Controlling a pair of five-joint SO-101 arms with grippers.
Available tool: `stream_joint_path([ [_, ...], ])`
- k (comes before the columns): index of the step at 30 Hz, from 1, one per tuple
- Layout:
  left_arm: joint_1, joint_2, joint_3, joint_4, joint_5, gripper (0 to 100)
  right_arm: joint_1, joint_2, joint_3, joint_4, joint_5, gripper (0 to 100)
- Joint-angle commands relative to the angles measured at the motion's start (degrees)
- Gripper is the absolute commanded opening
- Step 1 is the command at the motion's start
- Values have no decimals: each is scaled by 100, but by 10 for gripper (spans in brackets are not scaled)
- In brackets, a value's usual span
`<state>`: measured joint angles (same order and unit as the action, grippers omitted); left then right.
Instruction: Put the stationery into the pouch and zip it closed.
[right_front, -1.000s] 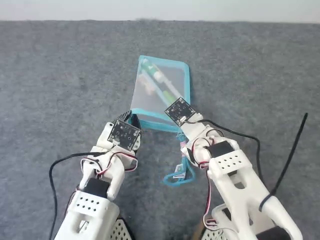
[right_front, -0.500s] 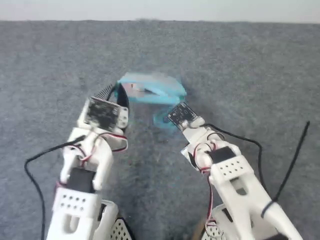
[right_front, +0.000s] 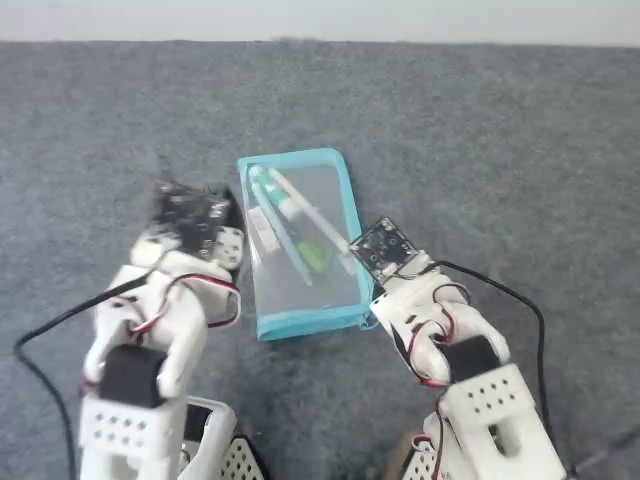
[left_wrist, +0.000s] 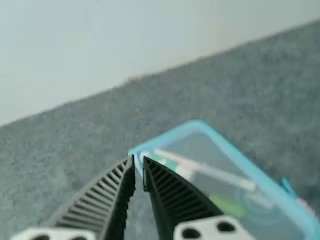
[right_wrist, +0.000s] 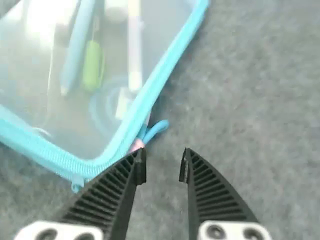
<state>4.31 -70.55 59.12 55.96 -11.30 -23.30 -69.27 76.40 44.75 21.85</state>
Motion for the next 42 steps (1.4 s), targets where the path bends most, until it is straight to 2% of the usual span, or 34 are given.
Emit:
stream_joint_path([
  [1,-53,-9,1499,-1002,-782,159,31,-655,-35,259,-237,121],
  [3,-62,0,2141,-1556,-1011,184,48,-664,-44,259,-413,121],
  [5,-62,79,2176,-1433,-853,168,48,-549,-62,251,-396,121],
  [8,-53,791,1209,-413,-378,159,57,-198,-229,251,-413,121],
  [13,-53,2602,-1613,1503,-62,154,57,391,-378,145,-404,121],
  [15,0,3015,-2290,2013,-211,123,110,505,-404,84,-404,121],
  [18,237,2840,-1974,2163,-826,57,338,558,-440,66,-404,121],
  [20,387,2400,-1147,1960,-1108,69,453,620,-492,13,-404,121],
  [25,457,668,1095,1064,-1829,192,462,857,-598,13,-404,121],
  [30,404,-527,2009,958,-2497,212,470,1648,-949,48,-431,121],
  [37,457,26,2501,229,-2611,235,479,2897,-1451,13,-440,121],
  [42,404,782,2791,-870,-2796,231,479,3486,-1714,4,-440,121],
])
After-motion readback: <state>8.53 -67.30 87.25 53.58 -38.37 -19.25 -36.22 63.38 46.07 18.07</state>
